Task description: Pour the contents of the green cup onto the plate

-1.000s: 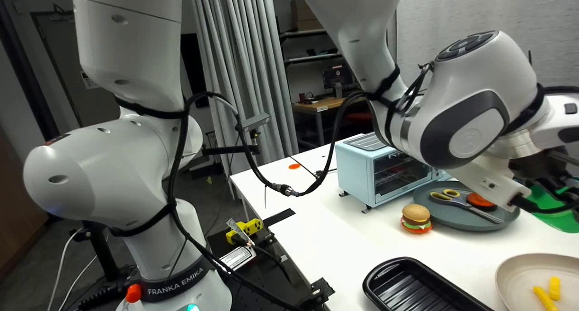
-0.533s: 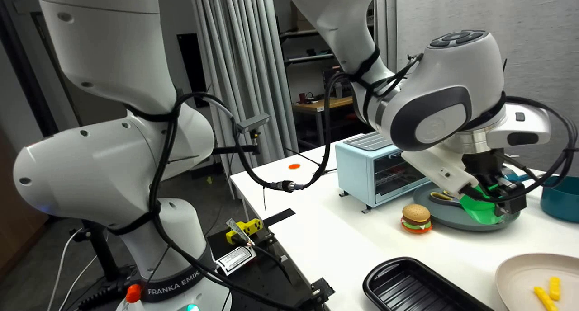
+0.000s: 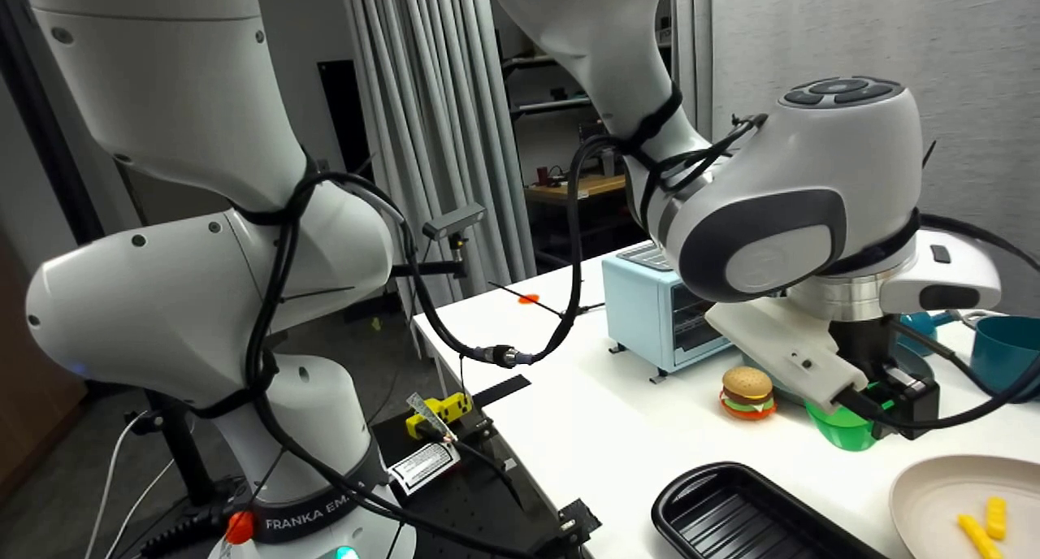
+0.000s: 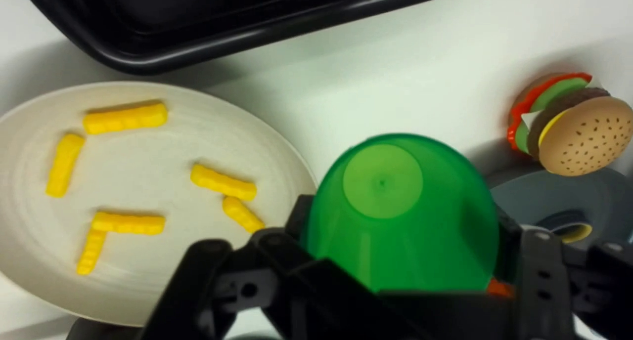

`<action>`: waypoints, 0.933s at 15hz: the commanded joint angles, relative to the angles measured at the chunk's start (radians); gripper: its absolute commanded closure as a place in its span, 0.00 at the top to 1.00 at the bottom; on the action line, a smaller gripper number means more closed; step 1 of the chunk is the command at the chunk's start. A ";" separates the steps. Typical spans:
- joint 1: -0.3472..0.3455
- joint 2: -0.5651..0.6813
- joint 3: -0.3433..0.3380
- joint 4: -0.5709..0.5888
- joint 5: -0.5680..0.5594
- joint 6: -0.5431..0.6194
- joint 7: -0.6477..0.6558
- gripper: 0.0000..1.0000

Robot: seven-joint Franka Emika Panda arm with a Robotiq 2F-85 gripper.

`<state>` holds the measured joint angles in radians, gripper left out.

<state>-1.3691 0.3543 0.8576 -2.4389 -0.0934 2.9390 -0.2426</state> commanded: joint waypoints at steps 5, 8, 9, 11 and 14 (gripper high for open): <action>-0.133 -0.016 0.116 -0.057 -0.003 -0.001 -0.127 0.53; -0.136 -0.056 0.099 -0.047 -0.023 -0.064 -0.140 0.53; -0.139 -0.065 0.096 -0.047 -0.029 -0.079 -0.146 0.53; -0.140 -0.093 0.081 -0.048 -0.046 -0.129 -0.155 0.53; -0.154 -0.125 0.075 -0.049 -0.063 -0.208 -0.174 0.53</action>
<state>-1.5016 0.2994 0.9320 -2.4813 -0.1355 2.8143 -0.3895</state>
